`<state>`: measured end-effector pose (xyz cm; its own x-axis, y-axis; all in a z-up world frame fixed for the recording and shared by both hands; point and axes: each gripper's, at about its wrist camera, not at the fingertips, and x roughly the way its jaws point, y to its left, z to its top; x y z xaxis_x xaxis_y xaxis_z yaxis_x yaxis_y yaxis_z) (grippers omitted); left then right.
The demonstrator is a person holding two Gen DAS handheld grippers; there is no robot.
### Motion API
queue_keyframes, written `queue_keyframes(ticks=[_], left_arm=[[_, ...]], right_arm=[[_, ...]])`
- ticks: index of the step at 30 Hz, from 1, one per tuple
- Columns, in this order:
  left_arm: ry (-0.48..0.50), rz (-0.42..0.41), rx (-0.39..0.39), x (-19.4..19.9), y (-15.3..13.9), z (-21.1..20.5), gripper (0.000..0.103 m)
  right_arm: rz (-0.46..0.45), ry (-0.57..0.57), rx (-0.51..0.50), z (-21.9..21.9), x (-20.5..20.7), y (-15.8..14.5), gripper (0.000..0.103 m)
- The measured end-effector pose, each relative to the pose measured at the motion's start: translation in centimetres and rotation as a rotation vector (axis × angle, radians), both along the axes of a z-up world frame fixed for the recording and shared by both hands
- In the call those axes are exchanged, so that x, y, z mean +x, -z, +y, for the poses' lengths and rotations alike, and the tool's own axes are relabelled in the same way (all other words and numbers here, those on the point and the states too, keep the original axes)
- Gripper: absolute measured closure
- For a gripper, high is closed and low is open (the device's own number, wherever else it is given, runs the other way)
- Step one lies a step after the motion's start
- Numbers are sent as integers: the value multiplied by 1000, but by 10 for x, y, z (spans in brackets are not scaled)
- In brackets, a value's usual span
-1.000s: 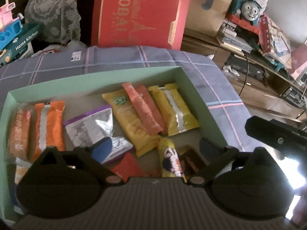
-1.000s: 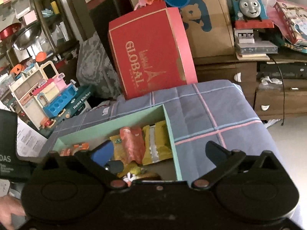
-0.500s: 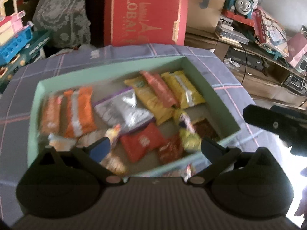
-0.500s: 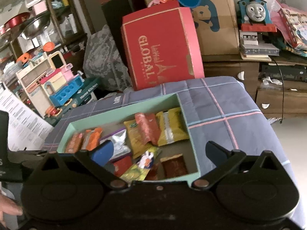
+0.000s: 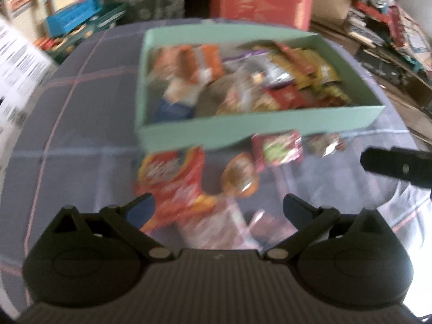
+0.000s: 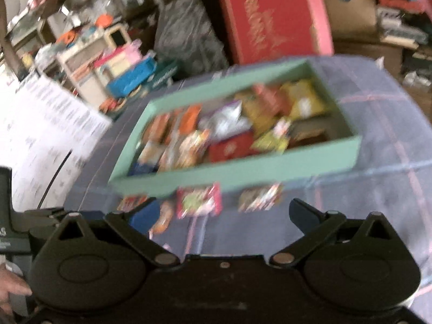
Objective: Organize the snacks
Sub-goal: 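Move both open tools back over the loose snacks on the cloth, then grasp the pink-patterned packet with the left tool while the right tool grasps the pink candy, then carry both packets into the mint-green box and open both tools to release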
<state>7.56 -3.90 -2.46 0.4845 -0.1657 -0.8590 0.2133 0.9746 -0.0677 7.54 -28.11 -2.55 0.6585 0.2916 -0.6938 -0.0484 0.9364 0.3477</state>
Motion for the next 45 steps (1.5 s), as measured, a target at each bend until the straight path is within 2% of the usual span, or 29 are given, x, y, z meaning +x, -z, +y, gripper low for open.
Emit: queue_keyframes(ticks=[1,7,8,16,18,20,23,29,31,33,34,36,39,45], left_arm=[[-19,8,1,-3,4,8,0],[-105,64,-36,-17,20,34,0],[-114,71,-44,-19,22,38,0],[-182,95,-81,-15,25,53,0],[-177,100,-77,-12,26,50,0],[-171,110,-78,-10,27,44,0],[-157,121,-77,-6,31,32,0],[-103,110,-20,0,39,0,2],[-81,81,11,-1,40,-10,13],[-49,37,66,-5,38,-19,38],[-36,20,82,-7,37,-22,40],[-33,8,82,-10,35,-20,52],[-21,18,50,-13,32,-14,52],[27,38,-25,-24,24,-8,52]], right_arm=[[11,-12,-1,6,-2,5,2],[74,-110,-51,46,-12,30,46],[81,-132,-55,52,-12,32,49],[74,-283,-152,93,-9,41,50],[74,-306,-196,98,-11,45,68],[55,-317,-236,98,-14,46,76],[51,-274,-264,89,-17,45,77],[71,-175,-210,55,-20,47,77],[68,-171,-205,54,-22,47,76],[62,-174,-212,56,-21,48,76],[60,-173,-210,56,-21,48,76],[61,-166,-196,54,-19,49,76],[67,-143,-161,48,-18,48,81],[39,-119,-135,39,-23,35,82]])
